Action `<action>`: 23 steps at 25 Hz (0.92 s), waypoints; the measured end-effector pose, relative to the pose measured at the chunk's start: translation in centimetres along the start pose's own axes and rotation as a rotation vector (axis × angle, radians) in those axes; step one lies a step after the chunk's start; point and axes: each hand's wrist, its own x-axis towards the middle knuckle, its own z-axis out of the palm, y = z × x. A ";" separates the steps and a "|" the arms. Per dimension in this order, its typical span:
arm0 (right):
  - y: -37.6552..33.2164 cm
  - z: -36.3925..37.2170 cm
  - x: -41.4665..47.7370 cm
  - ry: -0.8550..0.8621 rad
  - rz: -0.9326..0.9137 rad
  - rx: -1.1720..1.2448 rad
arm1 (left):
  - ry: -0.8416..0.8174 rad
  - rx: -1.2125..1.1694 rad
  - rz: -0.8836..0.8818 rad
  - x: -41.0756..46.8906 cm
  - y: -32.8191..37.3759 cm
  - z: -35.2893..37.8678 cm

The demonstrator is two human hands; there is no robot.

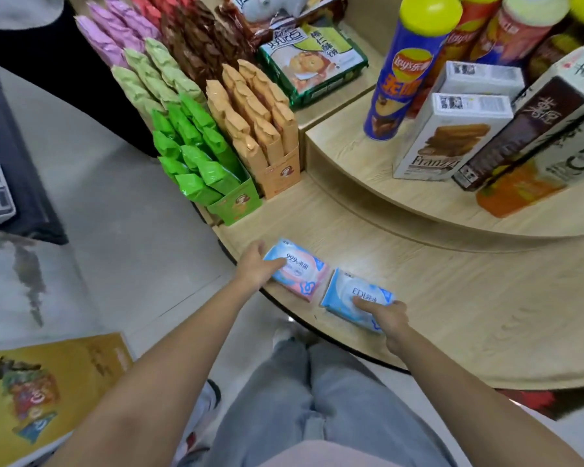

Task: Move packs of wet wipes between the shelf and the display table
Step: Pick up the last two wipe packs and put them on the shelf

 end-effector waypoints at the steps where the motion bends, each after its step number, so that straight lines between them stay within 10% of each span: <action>1: 1.0 0.1 1.5 -0.015 0.004 0.048 | -0.025 0.028 -0.012 0.9 0.5 0.6; 14: -2.5 0.9 -2.8 -0.080 0.042 0.256 | -0.317 0.036 -0.058 4.1 -1.1 3.1; 23: -4.0 -5.0 -9.2 -0.056 -0.306 0.354 | -0.283 -0.317 0.106 -3.5 1.8 1.8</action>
